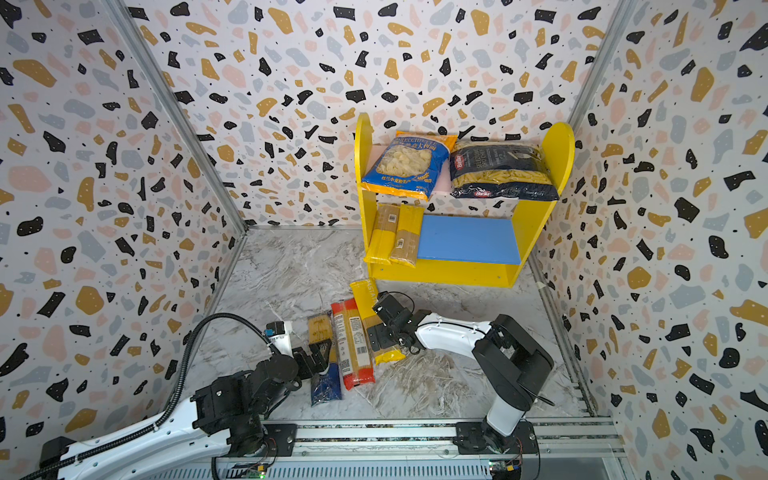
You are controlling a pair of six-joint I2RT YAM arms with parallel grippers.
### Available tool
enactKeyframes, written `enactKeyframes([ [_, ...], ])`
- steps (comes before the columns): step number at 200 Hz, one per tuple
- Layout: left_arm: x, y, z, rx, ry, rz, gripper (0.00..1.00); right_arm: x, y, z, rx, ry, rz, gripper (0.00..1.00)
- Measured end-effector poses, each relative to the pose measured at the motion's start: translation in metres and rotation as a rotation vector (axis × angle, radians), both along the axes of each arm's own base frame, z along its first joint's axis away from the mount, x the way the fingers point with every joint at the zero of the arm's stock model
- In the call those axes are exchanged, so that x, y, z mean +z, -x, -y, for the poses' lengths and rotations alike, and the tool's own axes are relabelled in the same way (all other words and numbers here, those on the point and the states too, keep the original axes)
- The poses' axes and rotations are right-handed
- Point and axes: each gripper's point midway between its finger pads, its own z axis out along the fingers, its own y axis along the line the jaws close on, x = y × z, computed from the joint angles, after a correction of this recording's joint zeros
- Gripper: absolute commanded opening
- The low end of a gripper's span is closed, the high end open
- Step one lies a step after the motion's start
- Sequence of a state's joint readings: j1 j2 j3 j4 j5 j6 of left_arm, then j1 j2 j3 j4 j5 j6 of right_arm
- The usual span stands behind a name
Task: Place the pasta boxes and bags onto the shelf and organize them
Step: 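Lower the right gripper over the yellow pack and close on it, then lift the yellow pack upright off the table with the right gripper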
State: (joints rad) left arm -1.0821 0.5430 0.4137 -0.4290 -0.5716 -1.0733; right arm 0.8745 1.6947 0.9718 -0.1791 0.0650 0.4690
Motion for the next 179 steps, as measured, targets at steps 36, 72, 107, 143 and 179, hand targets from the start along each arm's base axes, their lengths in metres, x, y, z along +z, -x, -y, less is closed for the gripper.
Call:
enactKeyframes([
  [36,-0.001,0.0,-0.005,0.011,-0.025,0.006,0.99,-0.009,-0.009,-0.011,0.013,0.018,-0.006,0.99],
  [72,0.001,-0.001,-0.008,0.02,-0.03,0.019,0.99,-0.02,-0.016,-0.019,0.026,0.041,-0.015,0.99],
  [107,0.002,-0.002,-0.01,0.025,-0.034,0.027,1.0,-0.021,-0.024,-0.027,0.028,0.056,-0.008,0.99],
  [143,0.001,-0.002,-0.01,0.021,-0.048,0.031,1.0,-0.026,-0.035,-0.034,0.018,0.12,0.023,1.0],
  [179,0.0,-0.003,-0.01,0.02,-0.064,0.032,1.0,-0.026,-0.034,-0.04,0.01,0.136,0.037,0.87],
])
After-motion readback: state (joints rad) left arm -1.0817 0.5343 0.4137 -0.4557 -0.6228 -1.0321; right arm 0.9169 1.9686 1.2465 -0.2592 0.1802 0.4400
